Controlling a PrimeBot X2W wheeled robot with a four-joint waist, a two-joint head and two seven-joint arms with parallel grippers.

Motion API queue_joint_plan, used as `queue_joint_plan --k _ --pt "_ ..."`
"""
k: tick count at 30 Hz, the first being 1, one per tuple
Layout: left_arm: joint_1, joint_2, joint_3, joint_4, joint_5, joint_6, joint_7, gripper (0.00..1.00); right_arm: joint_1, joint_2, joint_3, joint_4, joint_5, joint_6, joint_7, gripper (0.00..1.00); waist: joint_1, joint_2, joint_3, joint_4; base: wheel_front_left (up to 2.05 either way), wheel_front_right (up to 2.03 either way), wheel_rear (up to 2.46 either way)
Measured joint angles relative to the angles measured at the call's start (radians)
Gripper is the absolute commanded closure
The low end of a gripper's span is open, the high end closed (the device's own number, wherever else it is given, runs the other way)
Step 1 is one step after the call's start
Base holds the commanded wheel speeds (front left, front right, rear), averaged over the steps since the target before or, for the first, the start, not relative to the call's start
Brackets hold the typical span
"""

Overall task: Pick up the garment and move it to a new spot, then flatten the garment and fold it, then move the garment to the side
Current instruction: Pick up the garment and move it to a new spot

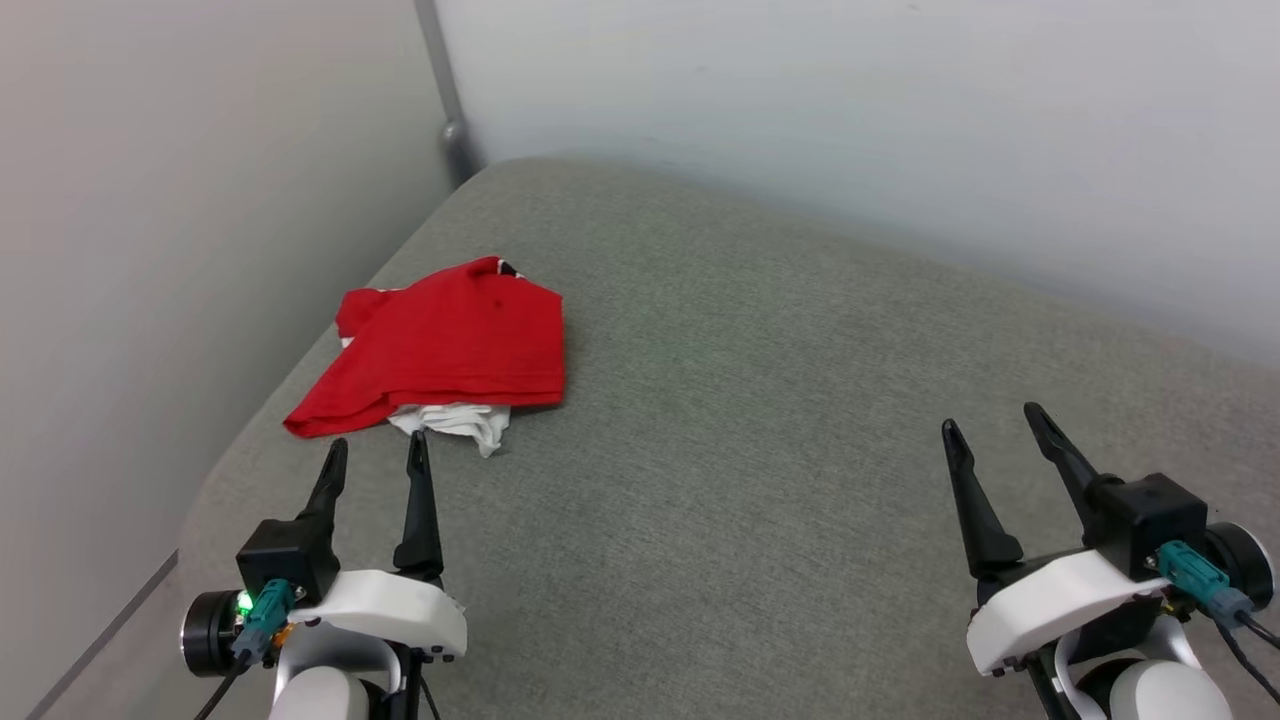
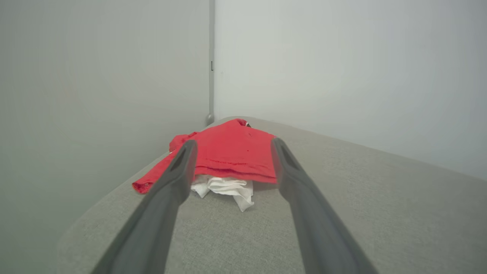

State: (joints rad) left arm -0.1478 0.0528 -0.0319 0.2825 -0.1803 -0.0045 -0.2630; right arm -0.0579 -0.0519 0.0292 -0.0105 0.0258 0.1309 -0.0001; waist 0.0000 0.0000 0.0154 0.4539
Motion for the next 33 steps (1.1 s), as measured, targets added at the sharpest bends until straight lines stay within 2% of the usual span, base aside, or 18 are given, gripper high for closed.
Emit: queue_joint_plan --k 5,10,19,24,28,33 --pt "0.007 0.000 0.012 -0.009 0.001 0.003 0.000 0.00 -0.005 0.000 0.010 -0.003 -0.001 0.000 0.000 0.00 0.0000 0.0000 0.004 0.048 0.00 0.00 0.00" --pt "0.011 0.000 0.022 -0.013 0.005 0.000 0.000 0.00 -0.005 0.000 0.014 -0.004 0.000 0.000 0.002 0.00 0.0000 0.0000 0.010 0.068 0.00 0.00 0.00" --pt "-0.013 0.000 0.030 -0.016 0.010 -0.006 0.000 0.00 -0.006 0.000 0.016 -0.008 0.001 0.000 0.010 0.00 0.0000 0.0000 0.018 0.064 0.00 0.00 0.00" --pt "-0.106 0.006 0.048 0.007 -0.015 -0.031 0.000 0.00 -0.035 0.000 0.023 -0.026 -0.010 0.000 0.025 0.00 0.0000 0.0000 0.052 0.041 0.00 0.00 0.00" --pt "-0.250 0.063 0.074 0.045 -0.039 -0.046 0.037 0.00 -0.060 0.000 0.029 -0.043 -0.024 0.000 0.040 0.00 0.0000 0.0000 0.097 0.006 0.00 0.00 0.00" --pt "-0.445 0.163 0.094 0.094 -0.071 -0.076 0.199 0.00 -0.092 0.001 0.031 -0.049 -0.039 0.000 0.044 0.00 0.0001 0.0000 0.167 -0.053 0.00 0.00 0.00"
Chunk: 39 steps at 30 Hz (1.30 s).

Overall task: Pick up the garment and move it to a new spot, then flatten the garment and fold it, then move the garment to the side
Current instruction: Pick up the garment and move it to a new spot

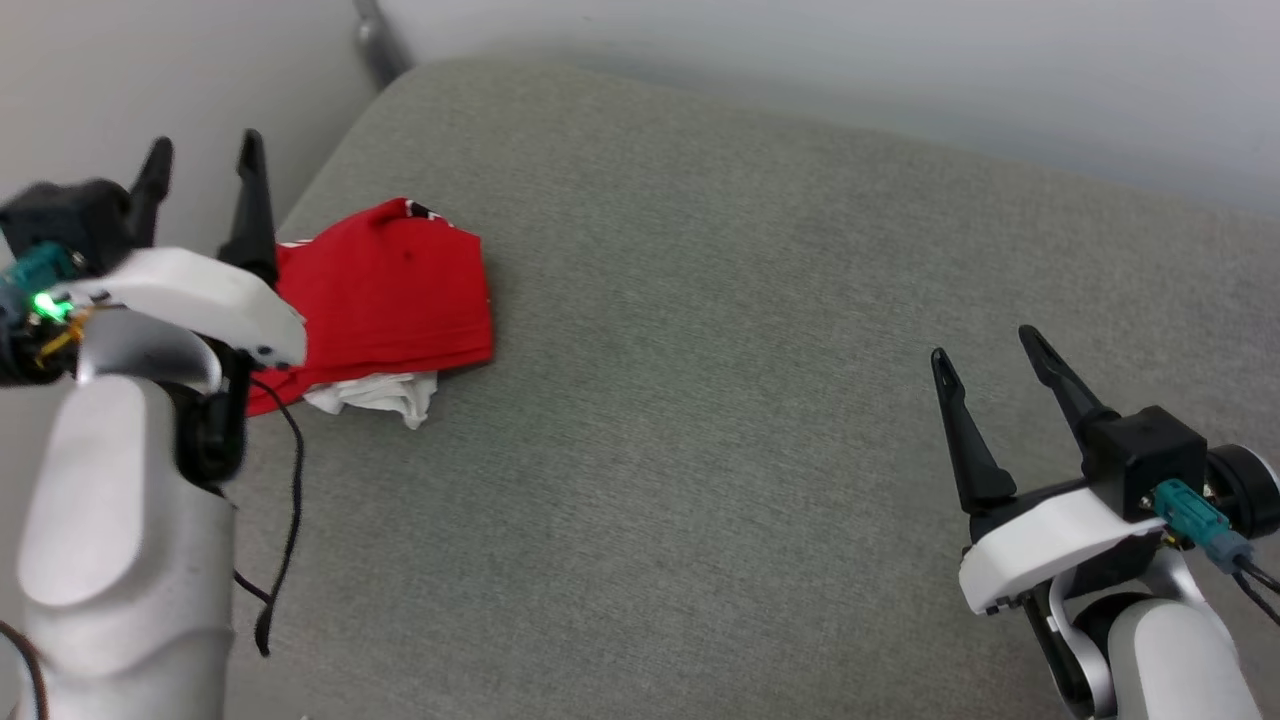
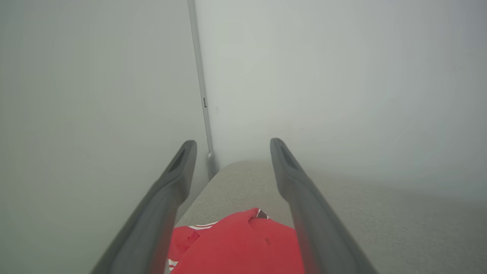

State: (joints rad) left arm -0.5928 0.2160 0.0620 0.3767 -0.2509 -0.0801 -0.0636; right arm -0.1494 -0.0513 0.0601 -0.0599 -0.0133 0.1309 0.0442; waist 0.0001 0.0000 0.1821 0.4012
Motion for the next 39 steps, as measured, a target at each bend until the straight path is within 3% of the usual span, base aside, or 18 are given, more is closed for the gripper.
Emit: queue_joint_plan --k 10,19,23,24,26,27,32,39 --pt "-0.153 0.160 0.032 0.120 -0.130 -0.027 0.533 0.00 -0.074 0.000 -0.005 0.013 -0.006 0.000 -0.026 0.00 0.0001 0.0000 0.154 -0.132 0.00 0.00 0.00" --pt "-0.119 0.218 0.069 0.291 -0.215 -0.021 0.805 0.00 -0.127 -0.006 0.004 0.042 -0.002 0.000 -0.045 0.00 0.0001 0.0000 0.260 -0.218 0.00 0.00 0.00" --pt "-0.115 0.226 0.099 0.323 -0.256 -0.007 0.847 0.00 -0.137 -0.010 0.005 0.052 0.005 0.000 -0.053 0.00 0.0001 0.0000 0.280 -0.239 0.00 0.00 0.00" --pt "-0.115 0.227 0.099 0.326 -0.255 -0.007 0.846 0.23 -0.138 -0.010 0.005 0.053 0.005 0.000 -0.053 0.00 0.0000 0.0000 0.282 -0.242 0.00 0.00 0.00" --pt "-0.114 0.226 0.098 0.332 -0.255 -0.007 0.832 0.94 -0.138 -0.011 0.002 0.057 0.005 0.000 -0.054 0.00 0.0000 0.0000 0.279 -0.242 0.00 0.00 0.00" --pt "-0.114 0.224 0.096 0.334 -0.254 -0.007 0.819 1.00 -0.138 -0.012 -0.001 0.059 0.005 0.000 -0.054 0.00 0.0000 0.0000 0.275 -0.241 0.00 0.00 0.00" --pt "-0.114 0.217 0.067 0.336 -0.215 -0.008 0.709 1.00 -0.137 -0.012 -0.007 0.065 0.005 0.000 -0.061 0.00 0.0001 0.0000 0.240 -0.233 0.00 0.00 0.00" --pt "-0.177 0.250 0.020 0.272 -0.116 -0.012 0.441 1.00 -0.106 -0.008 -0.008 0.087 0.010 0.000 -0.065 0.00 0.0000 0.0000 0.147 -0.219 0.00 0.00 0.00"
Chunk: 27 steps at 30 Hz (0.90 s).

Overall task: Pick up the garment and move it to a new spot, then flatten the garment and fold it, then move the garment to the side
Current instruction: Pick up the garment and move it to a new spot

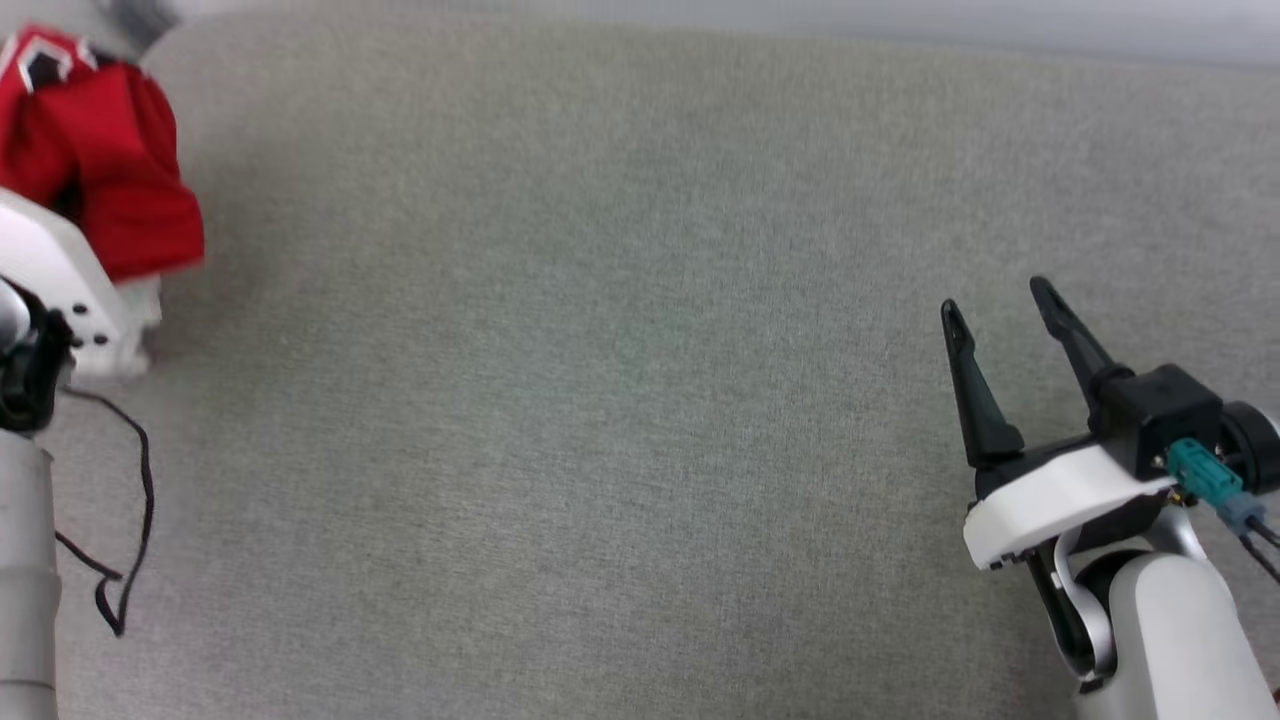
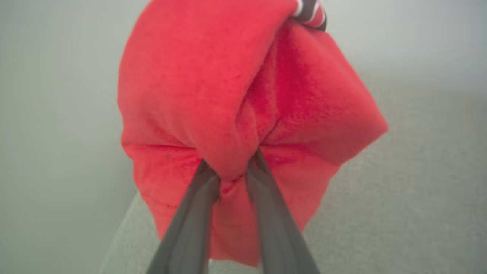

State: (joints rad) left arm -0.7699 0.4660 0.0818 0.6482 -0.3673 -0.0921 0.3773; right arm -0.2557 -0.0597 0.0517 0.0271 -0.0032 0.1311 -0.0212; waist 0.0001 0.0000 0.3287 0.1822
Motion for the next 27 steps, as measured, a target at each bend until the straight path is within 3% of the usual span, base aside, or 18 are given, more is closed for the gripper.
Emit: queue_joint_plan --k 4,11,21,27 --pt "-0.042 0.000 -0.036 -0.039 0.052 0.003 -0.145 1.00 0.027 0.003 -0.006 0.011 0.012 0.000 -0.006 0.00 -0.0001 0.0000 -0.065 0.003 0.00 0.00 0.00" --pt "-0.091 -0.043 -0.103 -0.095 0.103 0.006 -0.300 1.00 0.076 0.006 -0.013 0.020 0.032 0.000 -0.008 0.00 -0.0002 0.0000 -0.168 -0.026 0.00 0.00 0.00" --pt "-0.018 -0.252 -0.223 -0.160 0.091 0.001 -0.424 1.00 0.129 0.007 -0.028 0.013 0.055 0.000 0.009 0.00 -0.0002 0.0000 -0.234 -0.196 0.00 0.00 0.00" --pt "0.107 -0.376 -0.360 -0.159 0.055 -0.024 -0.439 1.00 0.156 0.007 -0.053 -0.001 0.066 0.000 0.019 0.00 -0.0002 0.0000 -0.245 -0.308 0.00 0.00 0.00"
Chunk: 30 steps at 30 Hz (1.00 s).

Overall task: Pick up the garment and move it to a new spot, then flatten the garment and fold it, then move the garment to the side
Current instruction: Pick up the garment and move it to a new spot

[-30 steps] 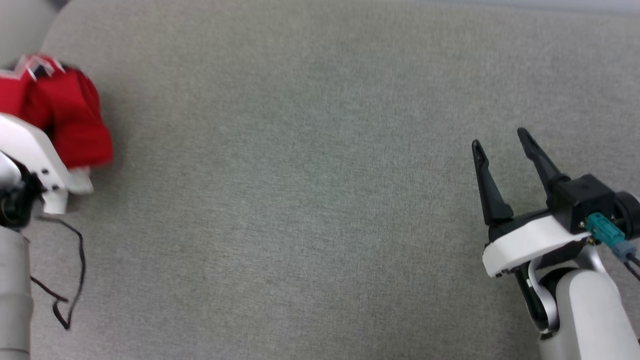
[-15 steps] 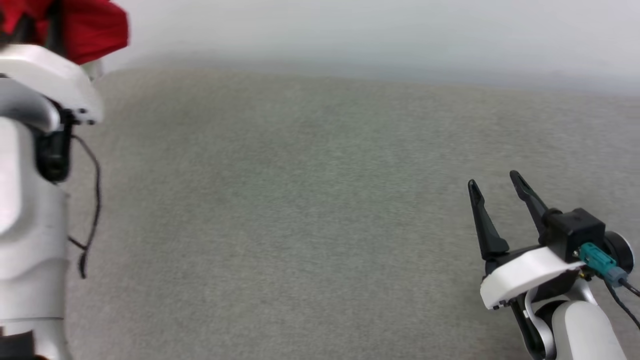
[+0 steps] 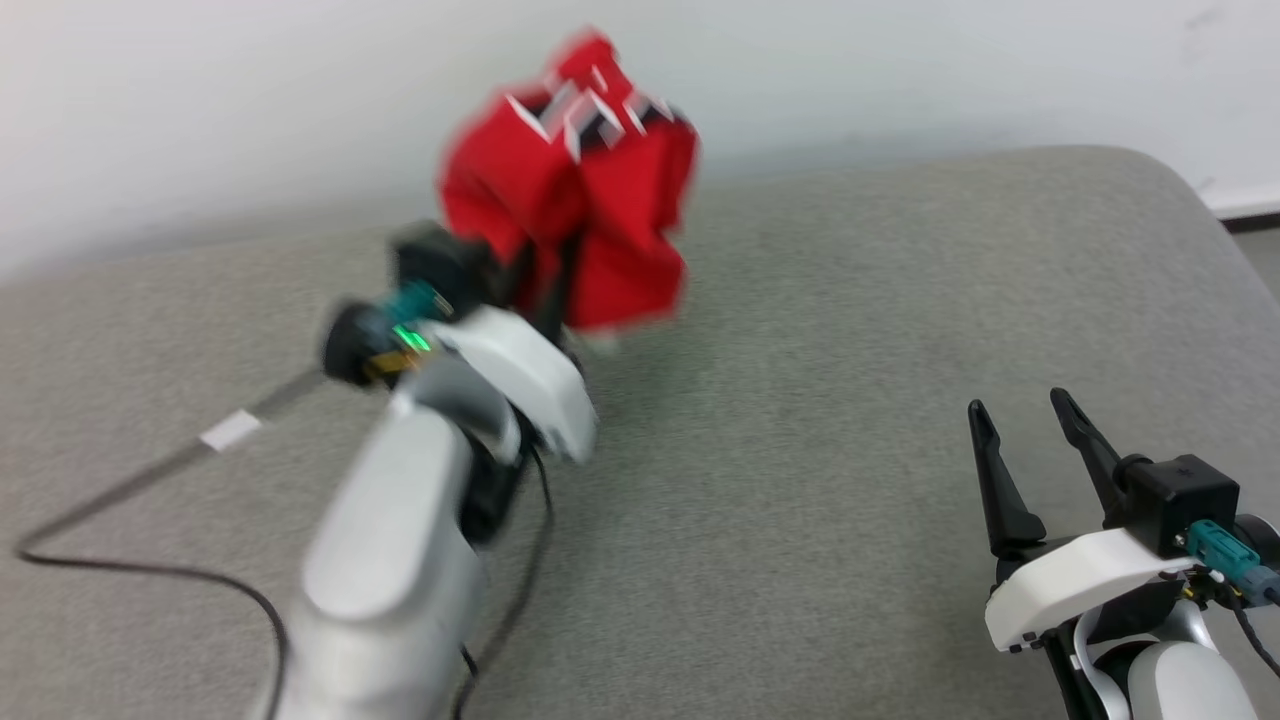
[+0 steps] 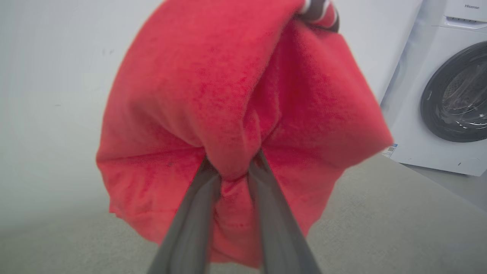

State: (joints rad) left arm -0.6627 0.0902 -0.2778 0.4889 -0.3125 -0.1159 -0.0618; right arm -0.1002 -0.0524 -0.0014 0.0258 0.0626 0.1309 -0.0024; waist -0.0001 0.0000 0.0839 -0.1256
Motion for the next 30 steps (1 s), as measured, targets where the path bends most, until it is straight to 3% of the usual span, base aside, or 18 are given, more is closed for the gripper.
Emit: queue_joint_plan --k 7,8,9,10,20,30 --pt "0.232 -0.038 -0.237 0.020 -0.079 -0.012 -0.021 1.00 0.007 0.000 0.003 0.001 0.015 0.000 0.002 0.00 0.0001 0.0000 0.007 -0.074 0.00 0.00 0.00" --pt "0.258 -0.039 -0.268 0.024 -0.089 -0.013 -0.020 0.80 0.009 0.000 0.002 0.002 0.017 0.000 0.002 0.00 0.0001 0.0000 0.008 -0.076 0.00 0.00 0.00" --pt "0.279 -0.039 -0.296 0.030 -0.101 -0.013 -0.016 0.53 0.009 0.000 0.001 0.001 0.017 0.000 0.001 0.00 0.0000 0.0000 0.010 -0.076 0.00 0.00 0.00" --pt "0.297 -0.040 -0.321 0.037 -0.106 -0.013 -0.013 0.00 0.010 0.000 0.000 0.001 0.018 0.000 0.001 0.00 0.0001 0.0000 0.011 -0.074 0.00 0.00 0.00" --pt "0.307 -0.040 -0.390 -0.059 -0.091 0.005 -0.137 0.00 0.021 0.001 -0.020 -0.002 0.015 0.000 0.003 0.00 0.0001 0.0000 -0.017 -0.002 0.00 0.00 0.00" --pt "0.314 0.007 -0.220 -0.238 -0.090 0.162 -0.194 0.00 0.054 0.001 -0.063 -0.028 0.008 0.000 0.020 0.00 0.0001 0.0000 -0.072 0.085 0.00 0.00 0.00"
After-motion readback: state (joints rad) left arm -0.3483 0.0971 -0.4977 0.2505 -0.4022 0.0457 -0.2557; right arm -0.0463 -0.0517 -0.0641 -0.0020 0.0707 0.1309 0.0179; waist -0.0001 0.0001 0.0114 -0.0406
